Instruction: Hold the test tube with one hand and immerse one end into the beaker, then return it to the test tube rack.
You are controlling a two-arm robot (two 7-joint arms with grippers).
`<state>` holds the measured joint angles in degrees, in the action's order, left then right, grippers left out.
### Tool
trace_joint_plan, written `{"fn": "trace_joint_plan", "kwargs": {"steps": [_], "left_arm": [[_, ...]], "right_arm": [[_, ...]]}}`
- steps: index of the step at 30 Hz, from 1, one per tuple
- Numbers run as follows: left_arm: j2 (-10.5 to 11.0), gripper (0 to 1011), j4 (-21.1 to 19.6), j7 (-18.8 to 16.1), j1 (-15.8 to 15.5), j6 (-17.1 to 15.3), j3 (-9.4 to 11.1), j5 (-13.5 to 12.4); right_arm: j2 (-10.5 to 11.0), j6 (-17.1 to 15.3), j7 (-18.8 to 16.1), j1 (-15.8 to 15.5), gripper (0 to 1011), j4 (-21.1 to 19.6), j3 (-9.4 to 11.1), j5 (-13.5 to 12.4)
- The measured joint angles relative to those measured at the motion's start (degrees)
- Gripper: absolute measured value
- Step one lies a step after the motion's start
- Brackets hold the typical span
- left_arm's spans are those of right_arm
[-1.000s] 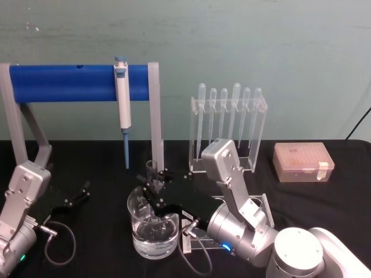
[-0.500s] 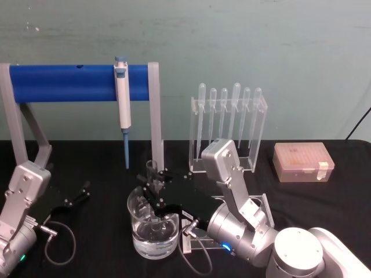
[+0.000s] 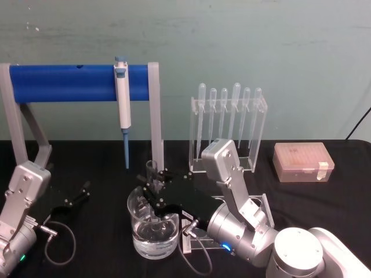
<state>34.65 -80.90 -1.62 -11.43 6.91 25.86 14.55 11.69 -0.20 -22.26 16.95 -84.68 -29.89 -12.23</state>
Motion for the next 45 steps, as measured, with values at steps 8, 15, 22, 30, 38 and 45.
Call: {"fn": "trace_joint_plan", "kwargs": {"steps": [8,15,22,30,38,45], "left_arm": [[0.0,1000,0.0,0.0,0.0,0.0,0.0,0.0],[0.0,1000,0.0,0.0,0.0,0.0,0.0,0.0],[0.0,1000,0.0,0.0,0.0,0.0,0.0,0.0],[0.0,1000,0.0,0.0,0.0,0.0,0.0,0.0],[0.0,1000,0.0,0.0,0.0,0.0,0.0,0.0],[0.0,1000,0.0,0.0,0.0,0.0,0.0,0.0]], "right_arm": [[0.0,0.0,0.0,0.0,230,0.0,0.0,0.0],[0.0,0.0,0.0,0.0,231,0.0,0.0,0.0],[0.0,0.0,0.0,0.0,230,0.0,0.0,0.0],[0.0,0.0,0.0,0.0,230,0.0,0.0,0.0],[0.0,0.0,0.0,0.0,231,0.0,0.0,0.0],[0.0,0.0,0.0,0.0,231,0.0,0.0,0.0]]}}
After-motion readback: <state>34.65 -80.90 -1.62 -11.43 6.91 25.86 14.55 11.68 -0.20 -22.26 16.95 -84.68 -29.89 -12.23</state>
